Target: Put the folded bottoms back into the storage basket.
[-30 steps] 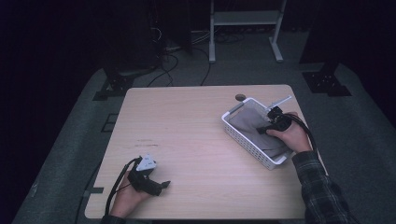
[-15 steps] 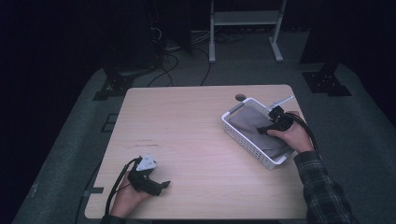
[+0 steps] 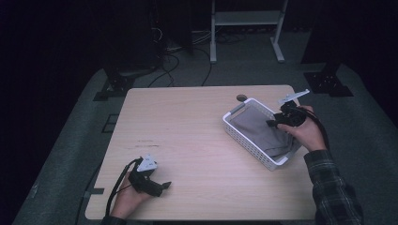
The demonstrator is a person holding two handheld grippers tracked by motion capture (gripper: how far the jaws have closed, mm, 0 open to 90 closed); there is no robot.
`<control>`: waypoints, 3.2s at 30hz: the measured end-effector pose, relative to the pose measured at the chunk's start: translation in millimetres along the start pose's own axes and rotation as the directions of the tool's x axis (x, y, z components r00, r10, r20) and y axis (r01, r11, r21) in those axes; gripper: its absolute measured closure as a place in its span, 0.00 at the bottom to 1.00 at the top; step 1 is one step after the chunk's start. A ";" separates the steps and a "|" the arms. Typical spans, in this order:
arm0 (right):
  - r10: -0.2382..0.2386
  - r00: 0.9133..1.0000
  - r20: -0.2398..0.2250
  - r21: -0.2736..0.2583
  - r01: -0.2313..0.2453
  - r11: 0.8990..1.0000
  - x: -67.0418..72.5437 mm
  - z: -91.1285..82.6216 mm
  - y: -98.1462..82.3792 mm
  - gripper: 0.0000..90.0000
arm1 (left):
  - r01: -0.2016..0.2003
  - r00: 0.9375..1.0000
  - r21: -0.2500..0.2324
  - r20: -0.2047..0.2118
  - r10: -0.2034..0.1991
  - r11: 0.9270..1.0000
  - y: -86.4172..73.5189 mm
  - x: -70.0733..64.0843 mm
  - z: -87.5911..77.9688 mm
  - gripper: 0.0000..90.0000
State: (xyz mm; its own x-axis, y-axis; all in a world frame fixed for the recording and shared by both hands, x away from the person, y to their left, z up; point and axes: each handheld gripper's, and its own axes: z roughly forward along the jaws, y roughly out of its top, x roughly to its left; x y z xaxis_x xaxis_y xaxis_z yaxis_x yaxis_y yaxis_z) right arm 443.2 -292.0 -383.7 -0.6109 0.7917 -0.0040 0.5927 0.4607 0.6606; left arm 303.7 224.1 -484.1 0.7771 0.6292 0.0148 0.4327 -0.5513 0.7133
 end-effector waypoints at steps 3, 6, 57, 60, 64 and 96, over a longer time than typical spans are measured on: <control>0.016 1.000 0.008 -0.004 -0.016 1.000 -5.8 -7.8 -2.9 0.79 | 0.000 1.000 0.000 0.000 0.000 1.000 0.0 0.0 0.0 0.00; 0.031 0.999 0.005 0.003 -0.031 1.000 -12.9 -13.7 -7.1 0.99 | 0.000 1.000 0.000 0.000 0.000 1.000 0.0 0.0 0.0 0.00; 0.140 0.990 -0.023 0.027 -0.139 0.990 -39.7 -35.7 -84.0 1.00 | 0.000 1.000 0.000 0.000 0.000 1.000 0.0 0.0 0.0 0.00; 0.127 0.992 -0.025 0.025 -0.126 0.992 -35.0 -36.9 -85.6 1.00 | 0.000 1.000 0.003 0.001 0.000 1.000 0.1 0.0 -0.2 0.00; 0.121 0.992 -0.042 0.012 -0.121 0.993 -28.3 -38.4 -89.4 1.00 | 0.000 1.000 0.003 0.001 0.000 1.000 0.1 0.0 -0.2 0.00; 0.030 0.997 -0.067 0.031 -0.028 0.999 35.2 -36.0 -102.1 1.00 | 0.001 1.000 0.001 0.000 -0.001 1.000 0.1 -0.1 -0.1 0.00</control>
State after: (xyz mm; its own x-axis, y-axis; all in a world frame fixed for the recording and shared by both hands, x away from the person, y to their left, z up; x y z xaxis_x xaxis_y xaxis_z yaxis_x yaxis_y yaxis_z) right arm 342.3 -325.5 -424.2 -0.6263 0.7768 0.0663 0.6258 0.4502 0.6369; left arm 303.6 224.1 -484.0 0.7768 0.6296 0.0140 0.4339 -0.5511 0.7128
